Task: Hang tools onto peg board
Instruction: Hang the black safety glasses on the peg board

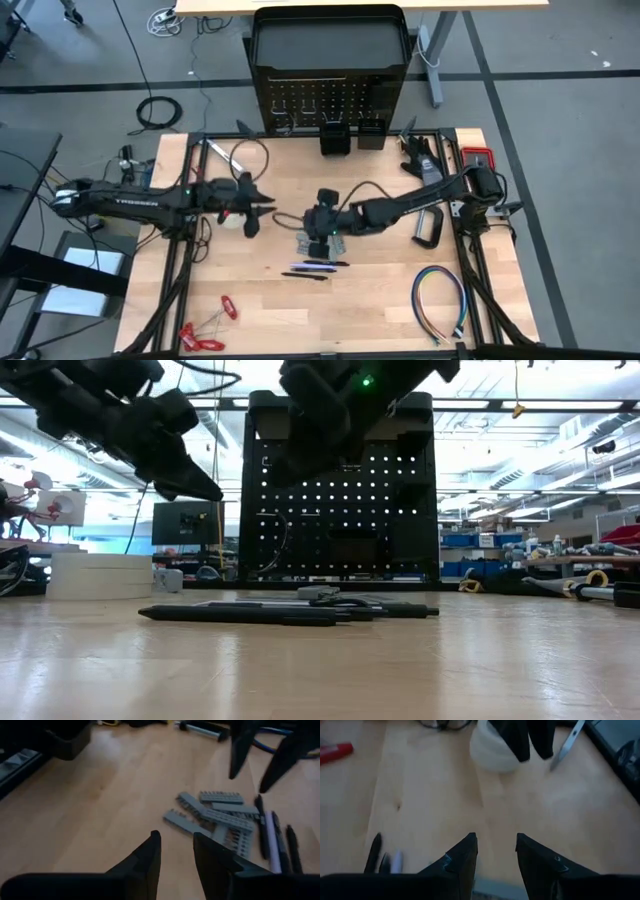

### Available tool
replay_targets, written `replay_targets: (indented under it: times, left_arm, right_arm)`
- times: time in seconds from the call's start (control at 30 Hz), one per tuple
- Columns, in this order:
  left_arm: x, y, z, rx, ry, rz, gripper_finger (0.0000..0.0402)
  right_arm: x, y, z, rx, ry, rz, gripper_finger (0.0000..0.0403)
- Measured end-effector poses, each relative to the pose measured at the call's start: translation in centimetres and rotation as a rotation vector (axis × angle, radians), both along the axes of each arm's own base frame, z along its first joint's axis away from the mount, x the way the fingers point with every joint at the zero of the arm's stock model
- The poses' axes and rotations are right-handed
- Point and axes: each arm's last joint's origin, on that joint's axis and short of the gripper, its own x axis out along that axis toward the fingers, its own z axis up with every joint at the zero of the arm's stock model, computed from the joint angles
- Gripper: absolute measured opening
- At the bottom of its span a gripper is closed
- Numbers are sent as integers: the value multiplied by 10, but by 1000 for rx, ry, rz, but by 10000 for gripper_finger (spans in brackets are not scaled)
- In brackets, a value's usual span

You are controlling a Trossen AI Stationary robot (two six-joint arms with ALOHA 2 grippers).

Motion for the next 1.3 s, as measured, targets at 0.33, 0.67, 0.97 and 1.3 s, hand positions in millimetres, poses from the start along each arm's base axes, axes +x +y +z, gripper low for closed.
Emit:
replay_targets:
  times: [0.33,0.67,0.97,1.3]
  left_arm:
    - [4,-5,8,91,-55,38,119]
    - [10,-2,1,125,-22,112,119]
    - [17,-2,-12,136,46,121,140]
    - [18,-4,-11,92,36,60,161]
  right_arm:
    - [-26,36,30,-70,-29,-13,147]
    - [-54,-2,26,-151,226,-213,147]
    - [-45,-20,-19,-73,-18,-95,147]
    - [-53,-29,-37,-82,-18,-131,147]
